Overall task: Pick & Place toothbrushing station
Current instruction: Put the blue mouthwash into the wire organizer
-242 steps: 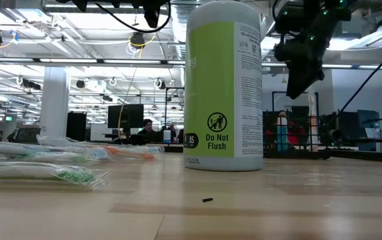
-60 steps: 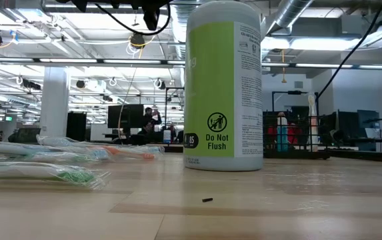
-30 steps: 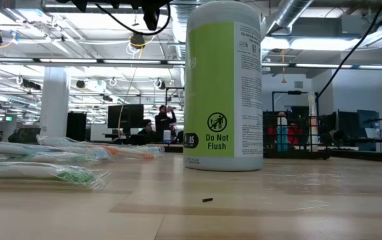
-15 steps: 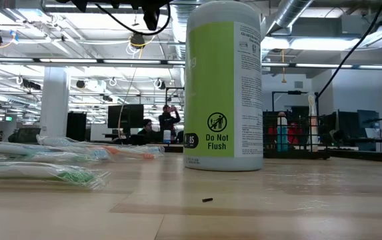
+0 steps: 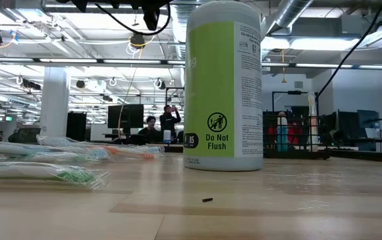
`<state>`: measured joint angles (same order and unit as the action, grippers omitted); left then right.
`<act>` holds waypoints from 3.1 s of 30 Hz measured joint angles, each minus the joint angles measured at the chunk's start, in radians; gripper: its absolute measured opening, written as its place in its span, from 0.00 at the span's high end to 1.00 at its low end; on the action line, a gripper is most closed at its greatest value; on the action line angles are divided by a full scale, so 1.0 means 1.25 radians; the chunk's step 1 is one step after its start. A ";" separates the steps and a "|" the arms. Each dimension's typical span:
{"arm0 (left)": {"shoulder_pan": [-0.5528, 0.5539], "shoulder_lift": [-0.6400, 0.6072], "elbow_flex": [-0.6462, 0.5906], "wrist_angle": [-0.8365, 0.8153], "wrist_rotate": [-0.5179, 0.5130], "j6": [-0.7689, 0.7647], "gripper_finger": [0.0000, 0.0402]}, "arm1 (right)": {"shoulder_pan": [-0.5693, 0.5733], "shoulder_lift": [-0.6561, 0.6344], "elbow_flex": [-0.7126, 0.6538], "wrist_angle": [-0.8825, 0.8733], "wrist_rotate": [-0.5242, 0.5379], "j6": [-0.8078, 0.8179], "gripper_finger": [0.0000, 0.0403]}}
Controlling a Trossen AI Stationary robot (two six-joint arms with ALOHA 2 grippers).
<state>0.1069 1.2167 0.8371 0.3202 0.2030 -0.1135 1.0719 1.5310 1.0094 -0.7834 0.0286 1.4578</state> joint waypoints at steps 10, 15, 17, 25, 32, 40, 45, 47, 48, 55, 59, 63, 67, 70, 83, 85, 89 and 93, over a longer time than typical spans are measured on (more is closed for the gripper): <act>0.000 0.000 0.000 0.000 0.000 0.000 0.97 | -0.059 -0.040 -0.002 -0.033 0.051 -0.065 0.79; 0.000 0.000 0.000 0.000 0.000 0.000 0.97 | -0.113 -0.078 -0.002 -0.073 0.092 -0.123 0.79; 0.000 0.000 0.000 0.000 0.000 0.000 0.97 | -0.139 -0.102 -0.002 -0.083 0.108 -0.149 0.79; 0.000 0.000 0.000 0.000 0.000 0.000 0.97 | -0.278 -0.194 -0.001 -0.192 0.131 -0.218 0.79; 0.000 0.000 0.000 -0.001 0.000 0.000 0.97 | -0.432 -0.279 -0.001 -0.221 0.194 -0.323 0.79; 0.000 0.000 0.000 -0.003 0.000 0.000 0.97 | -0.606 -0.358 -0.001 -0.243 0.198 -0.431 0.79; 0.000 0.000 0.000 -0.003 0.000 0.002 0.97 | -0.701 -0.378 -0.001 -0.246 0.196 -0.500 0.79; 0.000 0.000 0.000 -0.003 0.000 0.002 0.97 | -0.737 -0.379 -0.001 -0.247 0.193 -0.524 0.79; 0.000 0.000 0.000 -0.003 0.000 0.002 0.97 | -0.754 -0.379 -0.001 -0.248 0.190 -0.537 0.79; 0.000 0.000 0.000 -0.004 0.000 0.001 0.97 | -0.862 -0.379 -0.001 -0.250 0.185 -0.615 0.79; 0.000 0.000 0.000 -0.004 0.000 0.001 0.97 | -0.921 -0.382 -0.001 -0.250 0.185 -0.650 0.79; 0.000 0.000 0.000 -0.005 0.000 0.002 0.97 | -0.982 -0.388 0.007 -0.253 0.185 -0.685 0.79; 0.000 0.000 0.000 -0.005 0.000 0.002 0.97 | -1.042 -0.390 0.035 -0.254 0.185 -0.716 0.79; 0.000 0.000 0.000 -0.005 0.000 0.002 0.97 | -1.086 -0.381 0.053 -0.255 0.185 -0.742 0.79; 0.000 0.000 0.000 -0.005 0.000 0.002 0.97 | -1.228 -0.299 0.055 -0.256 0.181 -0.835 0.79; 0.000 0.000 0.000 -0.005 0.000 0.003 0.97 | -1.243 -0.285 0.055 -0.253 0.181 -0.841 0.79; 0.000 0.000 0.000 -0.005 0.000 0.002 0.97 | -1.264 -0.251 0.055 -0.238 0.164 -0.866 0.79; 0.000 0.000 0.000 -0.005 0.000 0.002 0.97 | -1.271 -0.224 0.055 -0.214 0.140 -0.892 0.79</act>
<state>0.1070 1.2163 0.8371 0.3134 0.2030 -0.1104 -0.5170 1.2508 1.0779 -1.0512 0.2031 0.3429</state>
